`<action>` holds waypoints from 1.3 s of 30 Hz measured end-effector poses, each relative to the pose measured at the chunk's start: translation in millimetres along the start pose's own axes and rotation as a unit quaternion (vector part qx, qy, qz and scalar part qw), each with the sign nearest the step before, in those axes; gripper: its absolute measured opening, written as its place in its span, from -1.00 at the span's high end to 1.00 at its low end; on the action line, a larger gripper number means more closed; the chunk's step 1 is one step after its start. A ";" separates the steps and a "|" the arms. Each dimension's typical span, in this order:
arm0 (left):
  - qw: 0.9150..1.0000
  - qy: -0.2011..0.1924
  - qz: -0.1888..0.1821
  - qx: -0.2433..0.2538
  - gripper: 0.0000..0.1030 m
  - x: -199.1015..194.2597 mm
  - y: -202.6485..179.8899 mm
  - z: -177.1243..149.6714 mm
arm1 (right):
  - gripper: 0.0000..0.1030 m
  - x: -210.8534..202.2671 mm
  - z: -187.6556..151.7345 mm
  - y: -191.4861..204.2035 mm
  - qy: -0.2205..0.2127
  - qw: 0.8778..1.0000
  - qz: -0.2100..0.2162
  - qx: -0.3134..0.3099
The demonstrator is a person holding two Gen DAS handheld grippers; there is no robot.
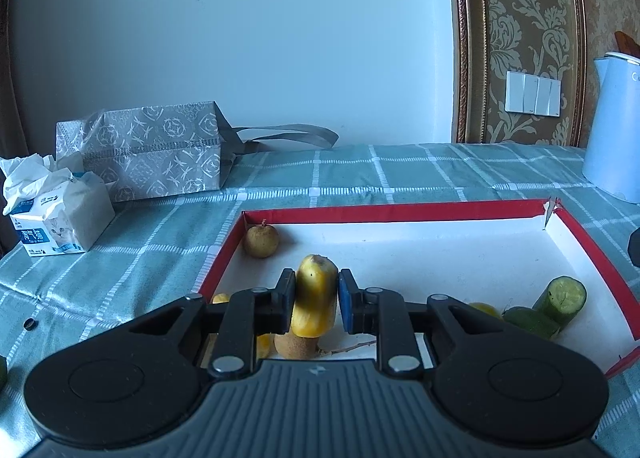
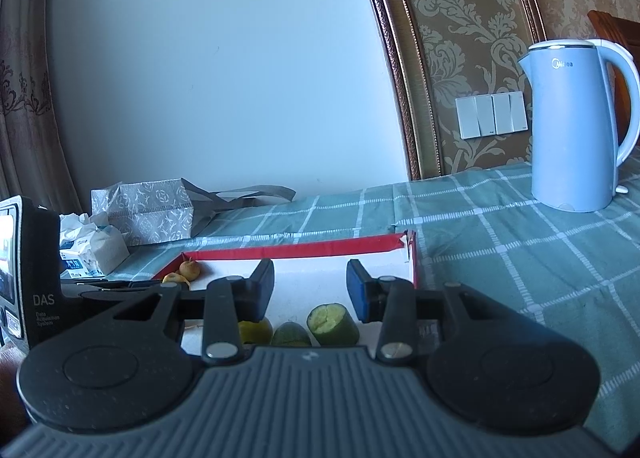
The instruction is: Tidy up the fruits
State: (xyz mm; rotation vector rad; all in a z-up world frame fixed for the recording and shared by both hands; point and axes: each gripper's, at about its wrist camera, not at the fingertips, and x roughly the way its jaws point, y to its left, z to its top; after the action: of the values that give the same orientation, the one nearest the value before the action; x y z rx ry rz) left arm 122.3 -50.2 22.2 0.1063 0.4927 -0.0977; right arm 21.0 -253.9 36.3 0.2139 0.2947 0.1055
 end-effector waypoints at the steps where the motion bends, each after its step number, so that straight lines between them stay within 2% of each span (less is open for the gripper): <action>1: 1.000 -0.002 0.000 -0.001 0.58 -0.5 0.6 0.0 | 0.27 0.0 -0.1 0.0 0.000 1.000 0.000 0.000; 6: 1.000 -0.005 -0.001 0.000 0.58 -3.7 0.0 0.1 | 0.27 0.7 -0.3 -0.6 0.001 1.000 -0.002 0.000; 8: 1.000 -0.006 -0.002 -0.002 0.56 -4.4 0.3 0.5 | 0.18 0.5 -0.4 -0.7 0.000 1.000 -0.002 0.000; 11: 1.000 -0.017 -0.002 -0.007 0.19 -8.1 1.4 1.0 | 0.13 -0.8 -0.2 -0.6 -0.003 1.000 -0.004 -0.001; 12: 1.000 -0.022 -0.001 -0.008 -0.10 -10.0 1.6 1.3 | 0.13 -1.0 -0.2 -0.8 -0.004 1.000 -0.003 0.000; 13: 0.999 -0.032 0.002 -0.008 -0.27 -13.0 1.4 1.9 | 0.13 -1.0 -0.1 -0.8 -0.004 1.000 -0.003 0.000; 21: 0.998 -0.053 0.003 -0.015 -0.31 -34.0 13.1 4.4 | 0.13 -1.6 0.4 -0.4 -0.001 1.000 0.005 0.000; 24: 0.997 -0.071 0.013 -0.037 -0.48 -54.8 35.8 2.3 | 0.13 -1.2 -0.4 3.2 0.004 1.000 0.017 -0.002; 26: 0.995 -0.079 0.025 -0.054 -0.55 -69.7 55.6 -2.9 | 0.13 -1.8 -1.8 7.1 0.011 0.999 0.037 -0.003; 28: 0.993 -0.081 0.039 -0.074 -0.56 -82.1 77.8 -12.2 | -0.08 -2.4 -4.1 13.6 0.024 0.997 0.067 0.001; 29: 0.992 -0.082 0.046 -0.080 -0.56 -85.9 86.5 -17.7 | -0.10 -2.8 -5.8 17.6 0.030 0.996 0.085 0.004; 35: 0.988 -0.059 0.088 -0.109 -0.63 -93.1 132.3 -56.0 | -0.10 -0.1 -25.6 59.4 0.081 0.984 0.155 -0.028; 39: 0.985 -0.062 0.092 -0.130 -0.63 -90.5 145.7 -67.0 | -0.10 3.9 -41.9 85.0 0.105 0.979 0.162 -0.061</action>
State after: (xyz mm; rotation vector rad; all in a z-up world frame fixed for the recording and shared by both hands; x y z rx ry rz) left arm 29.1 108.6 18.0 -0.1096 0.3657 0.1404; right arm 6.1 -162.7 15.1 0.1277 0.4600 0.4697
